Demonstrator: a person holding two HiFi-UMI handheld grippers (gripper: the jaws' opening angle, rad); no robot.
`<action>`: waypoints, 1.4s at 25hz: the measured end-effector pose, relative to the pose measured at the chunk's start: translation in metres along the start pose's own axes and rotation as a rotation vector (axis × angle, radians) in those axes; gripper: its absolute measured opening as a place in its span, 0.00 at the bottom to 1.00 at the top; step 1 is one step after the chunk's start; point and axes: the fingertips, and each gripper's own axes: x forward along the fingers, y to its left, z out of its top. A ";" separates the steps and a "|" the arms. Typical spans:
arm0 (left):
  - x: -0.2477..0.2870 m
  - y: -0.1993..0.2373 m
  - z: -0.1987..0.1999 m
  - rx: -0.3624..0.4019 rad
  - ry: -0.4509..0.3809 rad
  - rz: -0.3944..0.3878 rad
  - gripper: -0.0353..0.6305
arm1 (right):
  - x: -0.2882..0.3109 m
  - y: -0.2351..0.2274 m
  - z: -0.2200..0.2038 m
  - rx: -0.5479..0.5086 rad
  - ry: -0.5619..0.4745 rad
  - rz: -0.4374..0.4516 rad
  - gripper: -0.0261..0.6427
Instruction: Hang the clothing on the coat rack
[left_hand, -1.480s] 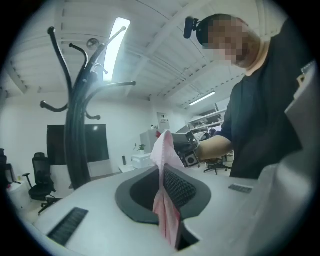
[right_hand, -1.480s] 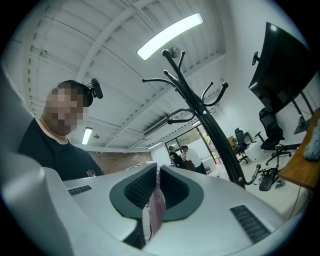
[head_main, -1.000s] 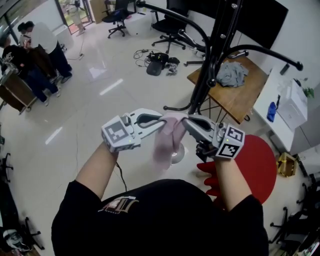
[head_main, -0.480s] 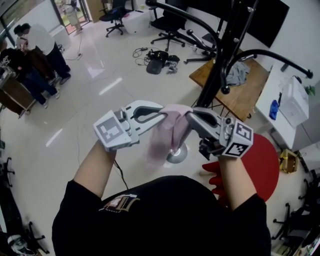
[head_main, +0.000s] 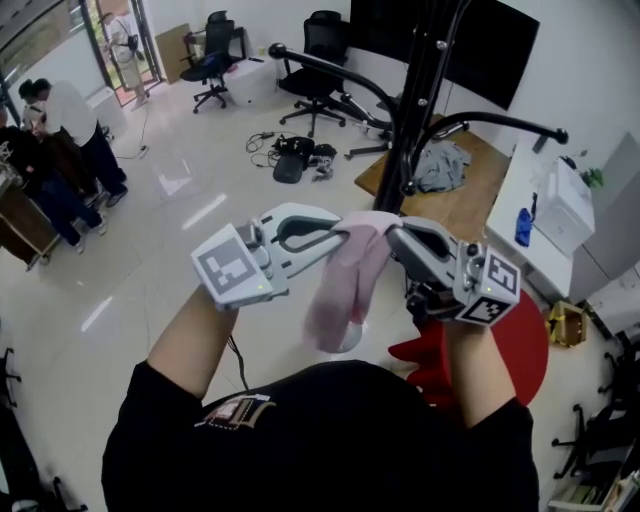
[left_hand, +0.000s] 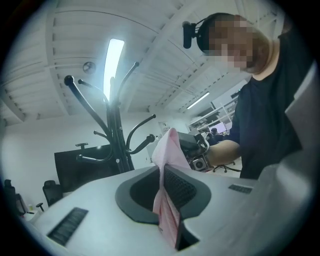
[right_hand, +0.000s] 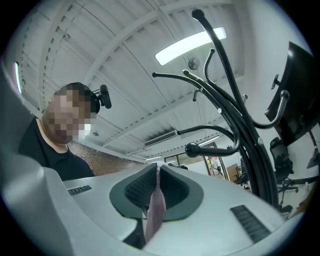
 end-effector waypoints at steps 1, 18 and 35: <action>0.003 -0.001 0.003 0.006 -0.005 -0.004 0.08 | -0.003 0.002 0.003 -0.006 -0.004 -0.001 0.05; 0.076 -0.042 0.054 0.071 -0.021 -0.047 0.08 | -0.071 0.030 0.060 -0.105 -0.068 -0.026 0.05; 0.182 -0.033 0.144 0.256 -0.018 0.063 0.08 | -0.134 0.016 0.187 -0.349 -0.230 -0.078 0.05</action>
